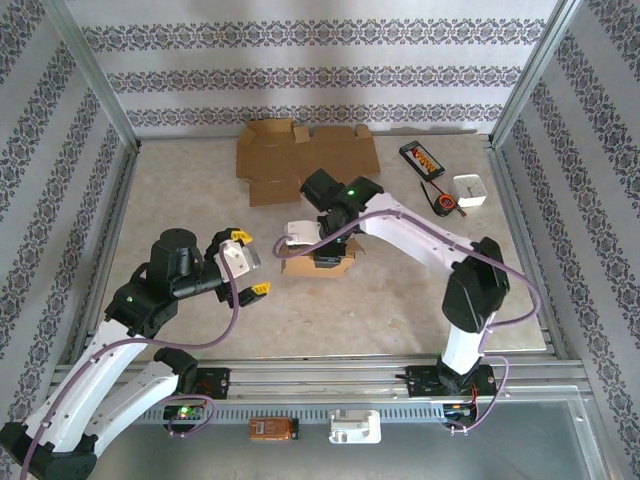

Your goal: Fold the paper box

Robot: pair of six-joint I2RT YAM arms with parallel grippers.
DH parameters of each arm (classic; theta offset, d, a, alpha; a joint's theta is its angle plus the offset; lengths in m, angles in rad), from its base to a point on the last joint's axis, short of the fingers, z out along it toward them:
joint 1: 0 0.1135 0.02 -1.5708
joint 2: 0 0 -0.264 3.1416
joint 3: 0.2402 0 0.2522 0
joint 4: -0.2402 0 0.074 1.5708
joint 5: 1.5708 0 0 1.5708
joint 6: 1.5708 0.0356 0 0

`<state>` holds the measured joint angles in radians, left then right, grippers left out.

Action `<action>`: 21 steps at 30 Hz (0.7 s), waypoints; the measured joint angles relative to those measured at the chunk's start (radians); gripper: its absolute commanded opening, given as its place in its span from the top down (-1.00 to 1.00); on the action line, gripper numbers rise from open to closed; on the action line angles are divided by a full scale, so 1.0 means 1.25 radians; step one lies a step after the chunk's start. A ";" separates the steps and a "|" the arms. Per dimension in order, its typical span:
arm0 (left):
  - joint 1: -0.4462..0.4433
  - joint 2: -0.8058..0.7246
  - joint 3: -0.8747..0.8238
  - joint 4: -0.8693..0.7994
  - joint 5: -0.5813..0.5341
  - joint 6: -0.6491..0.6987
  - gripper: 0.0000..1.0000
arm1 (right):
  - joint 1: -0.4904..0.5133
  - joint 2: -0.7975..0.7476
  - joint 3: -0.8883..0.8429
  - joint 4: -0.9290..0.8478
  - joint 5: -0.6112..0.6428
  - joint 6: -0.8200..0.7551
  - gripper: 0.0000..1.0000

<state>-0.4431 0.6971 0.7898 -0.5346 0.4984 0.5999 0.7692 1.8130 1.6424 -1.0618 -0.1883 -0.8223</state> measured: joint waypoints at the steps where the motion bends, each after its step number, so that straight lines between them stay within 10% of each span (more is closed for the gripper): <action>1: 0.000 0.000 0.000 -0.008 0.003 0.008 -0.96 | 0.001 0.015 0.009 -0.010 0.000 -0.003 0.09; 21: 0.000 0.013 -0.007 -0.022 0.018 0.036 -0.99 | 0.005 0.043 0.024 0.045 0.003 -0.040 -0.49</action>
<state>-0.4431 0.7136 0.7811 -0.5617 0.5213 0.6445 0.7761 1.8668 1.6730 -1.0050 -0.1848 -0.8726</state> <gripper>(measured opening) 0.993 0.742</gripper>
